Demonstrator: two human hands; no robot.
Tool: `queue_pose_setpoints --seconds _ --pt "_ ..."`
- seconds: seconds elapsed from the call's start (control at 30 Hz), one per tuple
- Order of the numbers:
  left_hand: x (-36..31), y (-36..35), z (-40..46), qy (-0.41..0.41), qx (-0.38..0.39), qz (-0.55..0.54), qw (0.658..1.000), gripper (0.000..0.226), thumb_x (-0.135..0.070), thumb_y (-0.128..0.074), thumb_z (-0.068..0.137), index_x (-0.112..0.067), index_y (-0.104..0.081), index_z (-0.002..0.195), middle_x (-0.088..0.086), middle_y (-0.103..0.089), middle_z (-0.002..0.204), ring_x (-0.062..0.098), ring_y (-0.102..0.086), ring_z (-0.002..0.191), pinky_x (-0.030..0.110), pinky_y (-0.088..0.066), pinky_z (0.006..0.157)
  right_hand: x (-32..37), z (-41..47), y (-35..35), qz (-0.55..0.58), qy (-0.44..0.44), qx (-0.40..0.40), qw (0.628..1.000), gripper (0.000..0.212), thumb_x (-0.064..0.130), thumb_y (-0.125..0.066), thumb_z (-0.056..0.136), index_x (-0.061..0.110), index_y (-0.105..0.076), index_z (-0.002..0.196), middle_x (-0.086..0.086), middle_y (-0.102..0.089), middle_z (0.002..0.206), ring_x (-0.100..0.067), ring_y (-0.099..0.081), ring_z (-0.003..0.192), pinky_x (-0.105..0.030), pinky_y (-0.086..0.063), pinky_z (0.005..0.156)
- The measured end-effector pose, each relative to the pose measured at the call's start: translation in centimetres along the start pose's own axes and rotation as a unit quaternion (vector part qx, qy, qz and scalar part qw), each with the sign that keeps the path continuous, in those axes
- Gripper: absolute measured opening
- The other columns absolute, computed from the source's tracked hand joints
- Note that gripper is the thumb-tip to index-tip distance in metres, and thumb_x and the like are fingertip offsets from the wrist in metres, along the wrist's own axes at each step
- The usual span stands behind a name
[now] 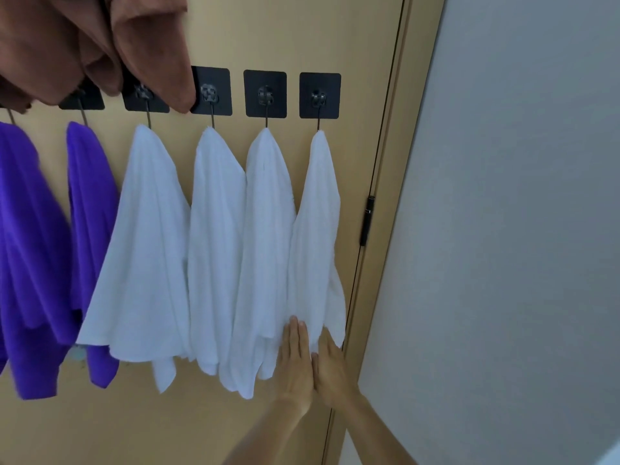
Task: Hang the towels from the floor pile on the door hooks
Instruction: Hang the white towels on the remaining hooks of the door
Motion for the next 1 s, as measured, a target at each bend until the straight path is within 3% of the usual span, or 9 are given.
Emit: queue_pose_setpoints --seconds 0.07,0.27,0.4,0.5,0.6,0.67,0.7,0.83,1.0 --pt "0.8 -2.0 -2.2 0.02 0.049 0.045 0.998 0.082 -0.022 -0.028 0.104 -0.014 0.05 0.129 0.0 0.05 0.141 0.022 0.025 0.144 0.031 0.008 0.12 -1.3 -1.7 -2.0 -0.035 -0.004 0.037 0.999 0.061 0.044 -0.021 0.093 0.034 -0.001 0.15 0.01 -0.016 0.157 -0.005 -0.024 0.141 -0.037 -0.03 0.114" --pt "2.7 -6.3 -9.2 0.045 0.239 0.156 0.957 0.071 -0.032 -0.032 0.101 -0.011 0.015 0.151 0.011 0.02 0.158 0.027 0.017 0.146 0.04 0.002 0.119 -2.1 -8.3 -4.6 -0.218 -0.013 0.107 0.97 0.064 0.025 -0.031 0.1 0.011 0.006 0.15 -0.01 0.002 0.159 -0.021 -0.003 0.147 -0.038 -0.011 0.12" --pt "3.0 -6.0 -12.0 0.038 0.256 0.186 0.948 0.07 -0.031 -0.032 0.101 -0.012 0.013 0.151 0.011 0.022 0.158 0.028 0.015 0.147 0.043 -0.001 0.119 -3.0 -12.7 -4.8 -0.265 -0.071 0.137 0.952 0.068 0.029 -0.034 0.1 0.011 0.008 0.15 -0.007 0.008 0.159 -0.021 0.002 0.147 -0.038 -0.006 0.119" --pt "3.8 -6.0 -14.1 0.023 0.269 0.208 0.94 0.072 -0.026 -0.038 0.098 -0.012 0.006 0.152 0.01 0.018 0.159 0.028 0.01 0.148 0.045 -0.007 0.119 -3.9 -15.9 -4.8 -0.265 -0.125 0.12 0.949 0.063 0.036 -0.032 0.097 0.012 -0.007 0.15 -0.01 -0.013 0.158 -0.025 -0.021 0.143 -0.046 -0.022 0.114" --pt "5.0 -5.9 -15.2 0.006 0.247 0.191 0.95 0.092 -0.038 -0.079 0.062 -0.007 -0.044 0.141 0.013 -0.022 0.154 0.035 -0.038 0.135 0.052 -0.046 0.097 -5.7 -18.3 -4.1 -0.265 -0.171 0.06 0.947 0.051 0.047 -0.025 0.09 0.014 -0.042 0.125 -0.008 -0.069 0.113 -0.021 -0.069 0.095 -0.043 -0.058 0.069" --pt "6.1 -6.1 -16.1 0.005 0.238 0.206 0.949 0.078 -0.04 -0.076 0.054 -0.012 -0.062 0.127 0.009 -0.037 0.149 0.032 -0.057 0.121 0.053 -0.054 0.084 -7.6 -20.1 -4.9 -0.272 -0.175 0.021 0.946 0.051 0.048 -0.012 0.095 0.02 -0.052 0.11 -0.001 -0.074 0.095 -0.019 -0.072 0.076 -0.04 -0.058 0.055" --pt "6.1 -5.9 -16.9 0.001 0.251 0.201 0.947 0.073 -0.04 -0.071 0.057 -0.017 -0.063 0.126 0.007 -0.036 0.148 0.031 -0.057 0.121 0.055 -0.053 0.085 -7.4 -21.2 -4.8 -0.281 -0.176 0.003 0.943 0.049 0.05 -0.02 0.092 0.021 -0.056 0.106 0.0 -0.074 0.093 -0.018 -0.072 0.073 -0.039 -0.058 0.054" --pt "5.5 -6.0 -20.6 -0.029 0.298 0.216 0.93 0.069 -0.04 -0.037 0.096 -0.026 -0.002 0.154 0.005 0.009 0.161 0.025 0.001 0.149 0.049 -0.01 0.116 -6.6 -25.8 -3.5 -0.285 -0.203 -0.027 0.936 0.054 0.056 -0.035 0.061 0.025 -0.048 0.103 0.003 -0.075 0.089 -0.016 -0.07 0.072 -0.034 -0.054 0.062" --pt "0.5 -6.8 -24.9 -0.082 0.372 0.212 0.9 0.066 -0.037 -0.033 0.1 -0.021 0.001 0.154 0.008 0.013 0.16 0.028 0.006 0.148 0.048 -0.008 0.118 -7.7 -33.6 -1.4 -0.239 -0.262 -0.057 0.933 0.046 0.057 -0.036 0.064 0.028 -0.047 0.098 0.005 -0.074 0.085 -0.012 -0.071 0.067 -0.035 -0.055 0.05"
Point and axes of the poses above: each hand's wrist, its own z-axis towards the middle knuckle, its own y-axis out of the back of the hand, x = y × z, the point moved 9 cm from there along z, towards the middle knuckle
